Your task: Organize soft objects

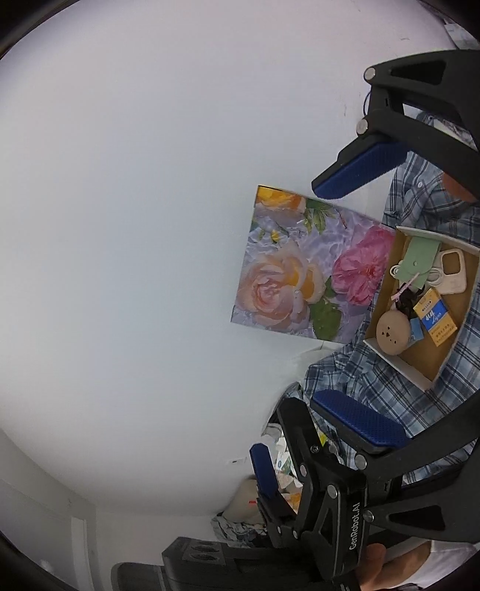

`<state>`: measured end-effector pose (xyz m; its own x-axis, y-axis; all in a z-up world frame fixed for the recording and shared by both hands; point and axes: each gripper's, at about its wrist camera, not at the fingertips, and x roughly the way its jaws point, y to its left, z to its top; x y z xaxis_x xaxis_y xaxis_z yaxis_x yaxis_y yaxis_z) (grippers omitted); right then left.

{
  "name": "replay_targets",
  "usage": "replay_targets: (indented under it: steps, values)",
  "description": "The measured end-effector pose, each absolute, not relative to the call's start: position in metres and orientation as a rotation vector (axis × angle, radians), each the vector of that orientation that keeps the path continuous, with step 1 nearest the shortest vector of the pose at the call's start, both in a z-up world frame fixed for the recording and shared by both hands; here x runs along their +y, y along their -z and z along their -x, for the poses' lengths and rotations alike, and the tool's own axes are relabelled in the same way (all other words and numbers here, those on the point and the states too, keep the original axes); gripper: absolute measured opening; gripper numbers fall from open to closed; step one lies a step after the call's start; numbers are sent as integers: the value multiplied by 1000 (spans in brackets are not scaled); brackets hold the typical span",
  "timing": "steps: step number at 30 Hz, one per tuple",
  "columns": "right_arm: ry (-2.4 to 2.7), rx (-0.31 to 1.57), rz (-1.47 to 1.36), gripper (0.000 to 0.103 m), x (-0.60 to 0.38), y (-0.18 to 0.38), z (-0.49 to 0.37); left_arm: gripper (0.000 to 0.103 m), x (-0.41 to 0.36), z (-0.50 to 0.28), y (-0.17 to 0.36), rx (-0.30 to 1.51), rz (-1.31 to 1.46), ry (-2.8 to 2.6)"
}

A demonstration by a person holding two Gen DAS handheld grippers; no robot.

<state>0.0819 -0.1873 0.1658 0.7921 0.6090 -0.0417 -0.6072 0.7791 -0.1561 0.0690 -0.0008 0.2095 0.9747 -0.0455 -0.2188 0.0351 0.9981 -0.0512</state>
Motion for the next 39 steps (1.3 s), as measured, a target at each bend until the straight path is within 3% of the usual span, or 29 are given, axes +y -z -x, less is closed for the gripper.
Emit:
replay_targets:
  steps: [14,39]
  values:
    - [-627,-94,201,103,-209,-138,6,103,-15,19,-216,174,-45,90]
    - [-684,26,185,103,-201,-7,-9,103,-3,46,-99,254,-137,115]
